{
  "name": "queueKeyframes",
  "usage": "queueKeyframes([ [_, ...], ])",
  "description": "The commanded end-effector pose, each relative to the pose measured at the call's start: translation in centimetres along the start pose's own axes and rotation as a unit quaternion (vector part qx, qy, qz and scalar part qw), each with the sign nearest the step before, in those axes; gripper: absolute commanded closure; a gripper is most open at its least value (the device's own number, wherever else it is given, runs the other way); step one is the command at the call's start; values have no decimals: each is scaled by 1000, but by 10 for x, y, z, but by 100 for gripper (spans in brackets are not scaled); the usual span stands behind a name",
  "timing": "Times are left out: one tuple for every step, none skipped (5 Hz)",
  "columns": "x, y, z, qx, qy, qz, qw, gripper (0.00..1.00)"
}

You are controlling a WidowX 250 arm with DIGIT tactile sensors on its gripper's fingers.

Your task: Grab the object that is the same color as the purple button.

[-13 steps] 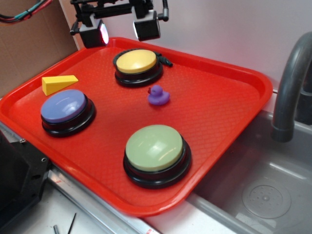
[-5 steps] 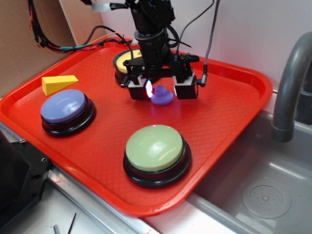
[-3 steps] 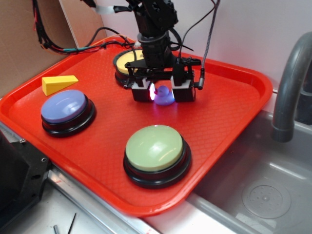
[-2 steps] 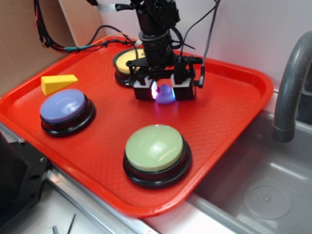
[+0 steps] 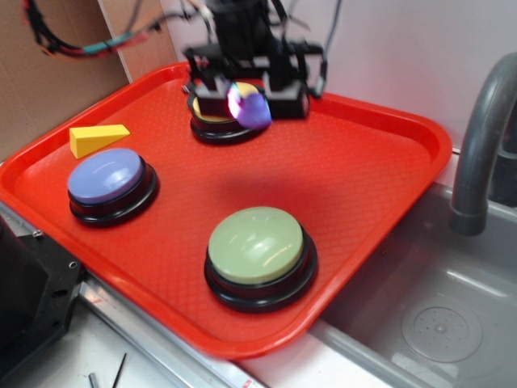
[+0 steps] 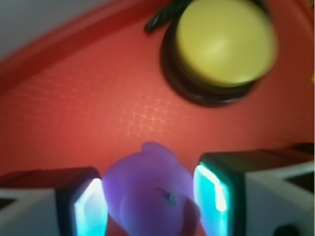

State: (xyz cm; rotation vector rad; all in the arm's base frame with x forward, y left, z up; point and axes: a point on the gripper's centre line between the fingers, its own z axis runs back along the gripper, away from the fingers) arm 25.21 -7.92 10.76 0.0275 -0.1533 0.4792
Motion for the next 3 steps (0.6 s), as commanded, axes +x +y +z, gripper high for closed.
queueKeyframes([
  [3,23,81,-50,-5,24,998,100],
  [4,25,80,-34,20,30,999,100],
  [4,28,82,-32,18,35,999,100],
])
